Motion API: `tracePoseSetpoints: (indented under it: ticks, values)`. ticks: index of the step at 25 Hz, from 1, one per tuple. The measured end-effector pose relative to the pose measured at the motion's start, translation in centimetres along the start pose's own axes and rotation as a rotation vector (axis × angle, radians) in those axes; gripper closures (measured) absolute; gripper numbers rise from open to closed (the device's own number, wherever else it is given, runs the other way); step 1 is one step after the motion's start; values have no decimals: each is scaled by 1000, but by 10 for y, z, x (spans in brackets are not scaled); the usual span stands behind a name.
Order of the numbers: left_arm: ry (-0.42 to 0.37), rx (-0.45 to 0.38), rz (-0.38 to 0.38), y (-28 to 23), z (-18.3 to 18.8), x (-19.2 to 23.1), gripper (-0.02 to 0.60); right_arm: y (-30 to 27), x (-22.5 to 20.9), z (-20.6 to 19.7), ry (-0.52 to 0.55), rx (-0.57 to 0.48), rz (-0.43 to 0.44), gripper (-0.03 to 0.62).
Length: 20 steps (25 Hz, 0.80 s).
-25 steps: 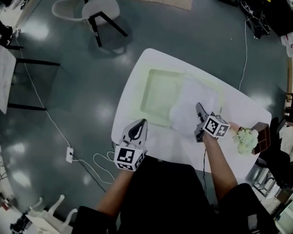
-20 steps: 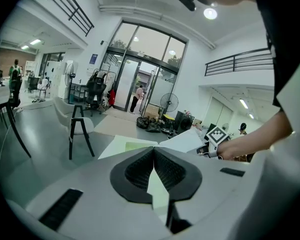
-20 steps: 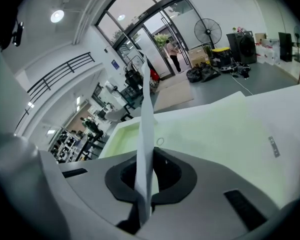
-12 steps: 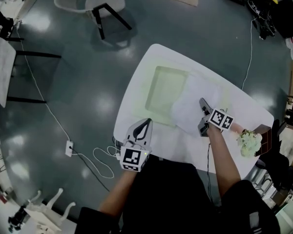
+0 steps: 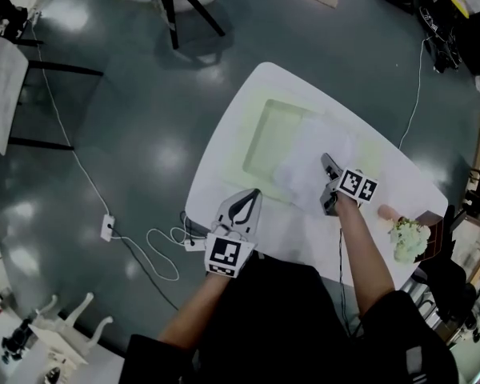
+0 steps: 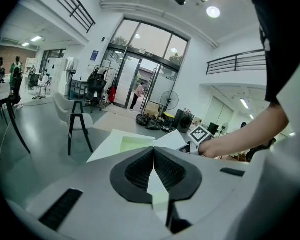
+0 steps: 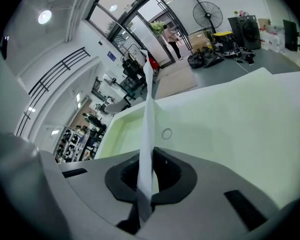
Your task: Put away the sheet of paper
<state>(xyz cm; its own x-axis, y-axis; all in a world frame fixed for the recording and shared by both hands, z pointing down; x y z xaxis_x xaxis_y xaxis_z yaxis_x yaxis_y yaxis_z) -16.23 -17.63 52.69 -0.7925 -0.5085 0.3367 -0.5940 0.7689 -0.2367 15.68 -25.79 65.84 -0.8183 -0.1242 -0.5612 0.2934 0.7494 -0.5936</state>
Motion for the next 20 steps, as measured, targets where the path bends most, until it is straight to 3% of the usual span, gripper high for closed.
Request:
tracePoseSetpoints:
  ticks: [7, 12, 20]
  values:
    - [61, -42, -42, -18, 6, -18, 577, -21, 8, -8, -18, 23, -4, 594]
    - [11, -31, -81, -20, 7, -17, 577, -34, 20, -13, -25, 33, 9, 594]
    - [22, -14, -48, -16, 6, 6, 577, -48, 38, -19, -8, 56, 21, 594]
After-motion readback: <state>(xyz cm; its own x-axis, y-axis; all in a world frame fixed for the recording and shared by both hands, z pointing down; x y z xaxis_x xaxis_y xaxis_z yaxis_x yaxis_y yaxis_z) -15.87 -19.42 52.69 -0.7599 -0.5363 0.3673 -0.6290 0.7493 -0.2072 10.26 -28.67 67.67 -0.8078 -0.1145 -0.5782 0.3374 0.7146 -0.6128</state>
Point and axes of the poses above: the fingertips, and each gripper's own axes: y backward along the fingers, x to its left, z out of its top, the point moved 9 cm from there along y, backward along the fingers, and after that the axes turned 14 degrees about -x, right-handed, at the moved point
